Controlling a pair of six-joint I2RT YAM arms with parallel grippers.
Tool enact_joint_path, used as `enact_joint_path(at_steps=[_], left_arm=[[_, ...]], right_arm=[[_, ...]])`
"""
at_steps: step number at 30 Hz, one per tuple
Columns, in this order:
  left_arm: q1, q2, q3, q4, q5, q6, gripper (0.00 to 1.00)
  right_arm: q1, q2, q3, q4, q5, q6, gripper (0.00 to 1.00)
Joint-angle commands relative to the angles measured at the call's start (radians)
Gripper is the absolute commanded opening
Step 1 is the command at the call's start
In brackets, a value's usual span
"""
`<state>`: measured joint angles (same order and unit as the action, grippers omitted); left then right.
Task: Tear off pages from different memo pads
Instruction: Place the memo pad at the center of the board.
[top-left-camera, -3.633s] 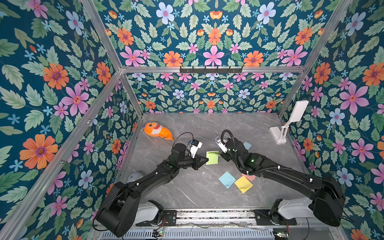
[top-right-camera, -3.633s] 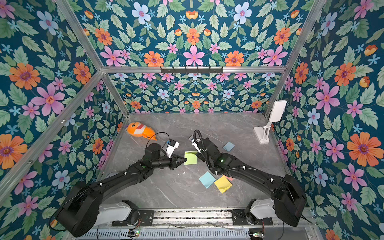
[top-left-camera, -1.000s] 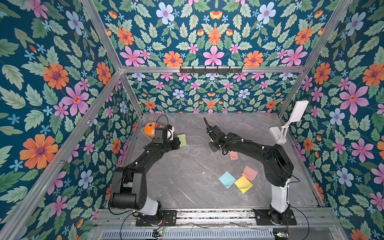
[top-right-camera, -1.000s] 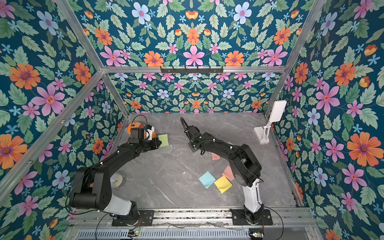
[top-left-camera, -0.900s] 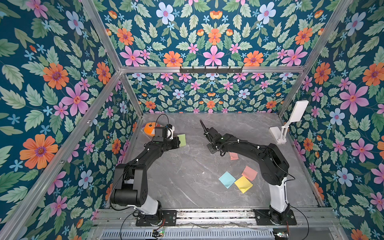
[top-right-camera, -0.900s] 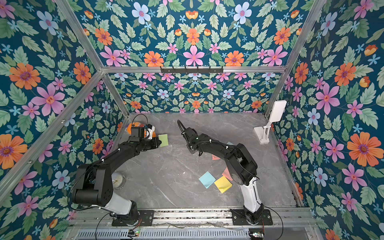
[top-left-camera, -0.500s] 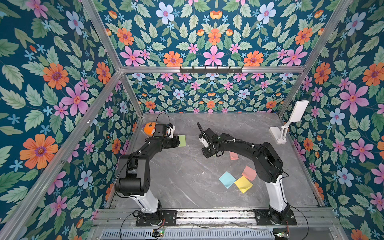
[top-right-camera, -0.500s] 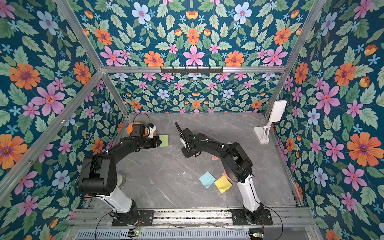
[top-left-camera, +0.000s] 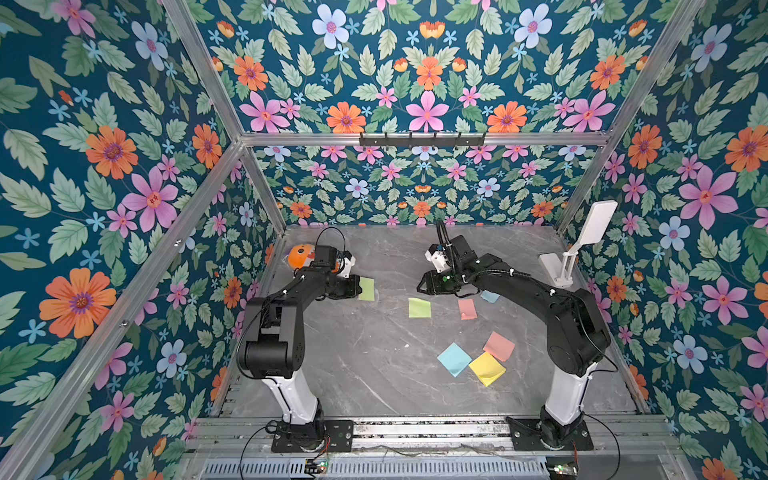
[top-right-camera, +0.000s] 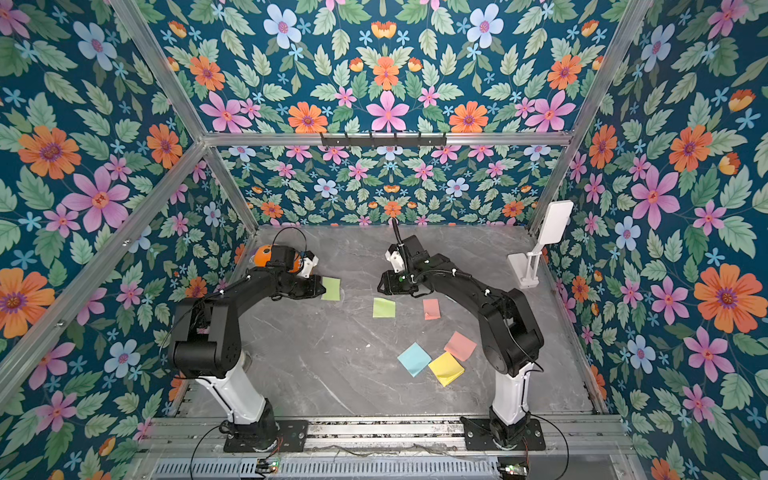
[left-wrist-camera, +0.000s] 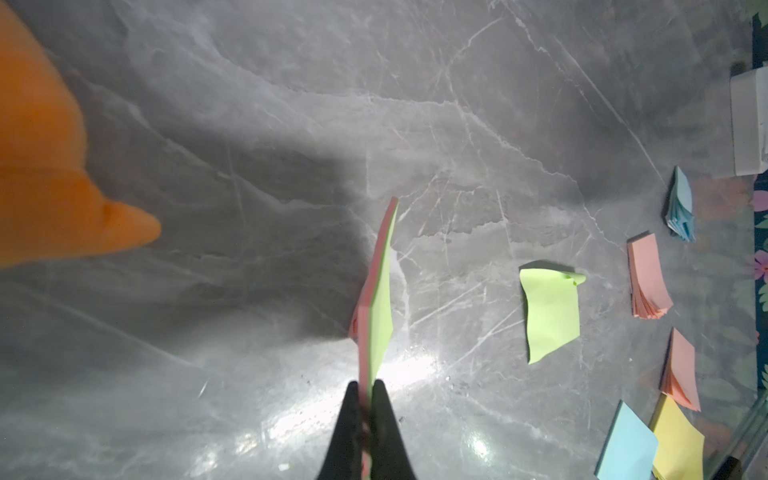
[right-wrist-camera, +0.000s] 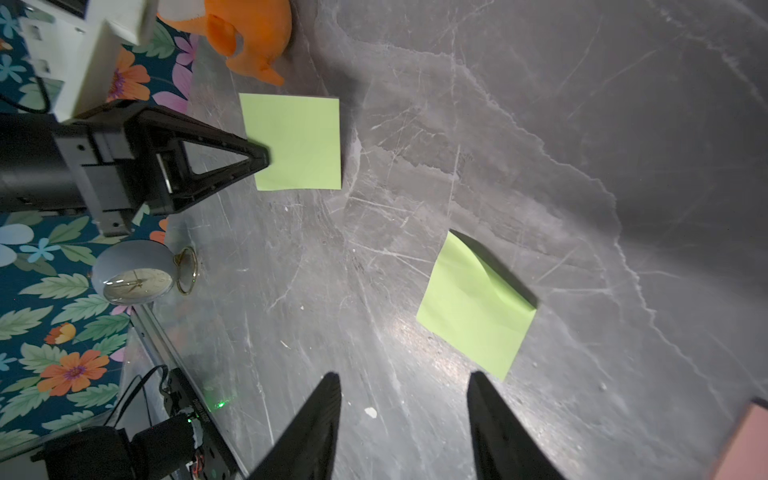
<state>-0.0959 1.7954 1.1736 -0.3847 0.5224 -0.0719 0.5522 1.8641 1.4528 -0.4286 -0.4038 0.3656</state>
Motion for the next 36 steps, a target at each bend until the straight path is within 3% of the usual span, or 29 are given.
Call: enact_joint_path(at_steps=[1,8,14,21,25,28,30,31,32,34,36], left_arm=[[-0.001,0.048,0.058,-0.082,0.001,0.054,0.00],[-0.026,0.143,0.148,-0.195,-0.292,0.091,0.01],[-0.052,0.110,0.119,-0.154,-0.328,0.063,0.24],[-0.055,0.019,0.083,-0.140,-0.315,0.046,0.43],[-0.072,-0.042,0.059,-0.138,-0.324,0.038,0.45],[-0.109,-0.099,0.032,-0.112,-0.330,0.018,0.46],[-0.149,-0.135,0.017,-0.088,-0.352,-0.002,0.46],[-0.167,-0.151,0.009,-0.074,-0.360,-0.013,0.47],[-0.187,-0.169,-0.001,-0.056,-0.367,-0.027,0.49],[-0.226,-0.200,-0.022,-0.023,-0.383,-0.049,0.54],[-0.260,-0.240,-0.048,0.023,-0.413,-0.069,0.62]], right_arm=[[-0.001,-0.014,-0.028,0.049,-0.005,0.054,0.50],[-0.007,-0.107,-0.129,0.133,-0.063,0.131,0.50],[-0.037,-0.156,-0.220,0.197,-0.152,0.258,0.47],[-0.020,-0.196,-0.186,-0.148,0.156,0.345,0.53],[0.019,-0.196,-0.131,-0.346,0.311,0.389,0.61],[0.085,-0.241,-0.095,-0.473,0.539,0.385,0.67],[0.155,-0.281,-0.084,-0.550,0.764,0.401,0.80],[0.177,-0.301,-0.084,-0.579,0.851,0.426,0.94],[0.191,-0.325,-0.096,-0.597,0.918,0.458,0.99],[0.173,-0.356,-0.138,-0.577,0.879,0.503,0.99],[0.084,-0.379,-0.188,-0.471,0.666,0.431,0.99]])
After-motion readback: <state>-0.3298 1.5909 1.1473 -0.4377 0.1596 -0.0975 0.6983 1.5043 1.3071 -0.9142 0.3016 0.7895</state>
